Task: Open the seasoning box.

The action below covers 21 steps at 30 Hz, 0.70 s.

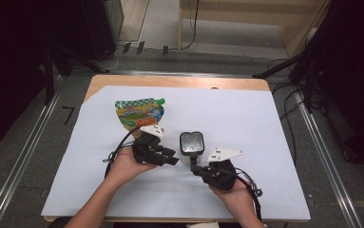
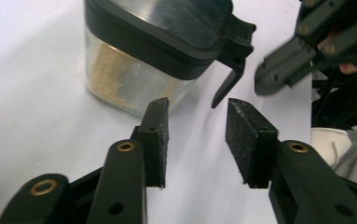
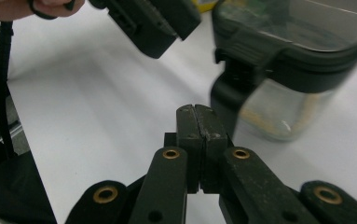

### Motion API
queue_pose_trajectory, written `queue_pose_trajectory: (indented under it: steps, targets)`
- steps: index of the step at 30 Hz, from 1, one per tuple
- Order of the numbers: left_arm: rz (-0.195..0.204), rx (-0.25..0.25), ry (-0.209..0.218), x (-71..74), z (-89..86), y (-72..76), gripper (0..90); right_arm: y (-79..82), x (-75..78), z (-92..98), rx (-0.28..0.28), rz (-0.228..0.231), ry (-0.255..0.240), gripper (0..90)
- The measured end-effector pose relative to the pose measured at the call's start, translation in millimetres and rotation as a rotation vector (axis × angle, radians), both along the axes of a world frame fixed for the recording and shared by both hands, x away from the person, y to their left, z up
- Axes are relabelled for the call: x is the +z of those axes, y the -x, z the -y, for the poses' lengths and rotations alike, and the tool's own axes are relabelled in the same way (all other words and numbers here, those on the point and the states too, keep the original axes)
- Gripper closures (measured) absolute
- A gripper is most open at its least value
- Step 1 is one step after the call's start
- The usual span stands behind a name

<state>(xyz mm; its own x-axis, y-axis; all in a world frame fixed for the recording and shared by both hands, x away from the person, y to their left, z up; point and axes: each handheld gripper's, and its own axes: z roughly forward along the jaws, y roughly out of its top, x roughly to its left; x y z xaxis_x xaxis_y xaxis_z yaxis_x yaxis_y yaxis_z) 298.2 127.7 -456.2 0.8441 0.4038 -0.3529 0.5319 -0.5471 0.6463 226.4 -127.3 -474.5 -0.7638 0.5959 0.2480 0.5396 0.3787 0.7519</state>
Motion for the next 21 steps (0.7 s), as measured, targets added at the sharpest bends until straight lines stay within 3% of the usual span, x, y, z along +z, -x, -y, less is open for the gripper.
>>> queue_pose_trajectory:
  steps: [9, 21]
  targets:
    - [-0.001, 0.007, -0.004, -3.2, -1.2, -2.9, 50.2, -4.0, -11.8, -20.7, 0.010, 0.001, 0.024, 88.5]
    - [0.003, 0.016, 0.008, -2.1, -4.7, -4.2, 48.8, -7.5, -14.8, -20.9, -0.003, 0.007, 0.034, 90.0]
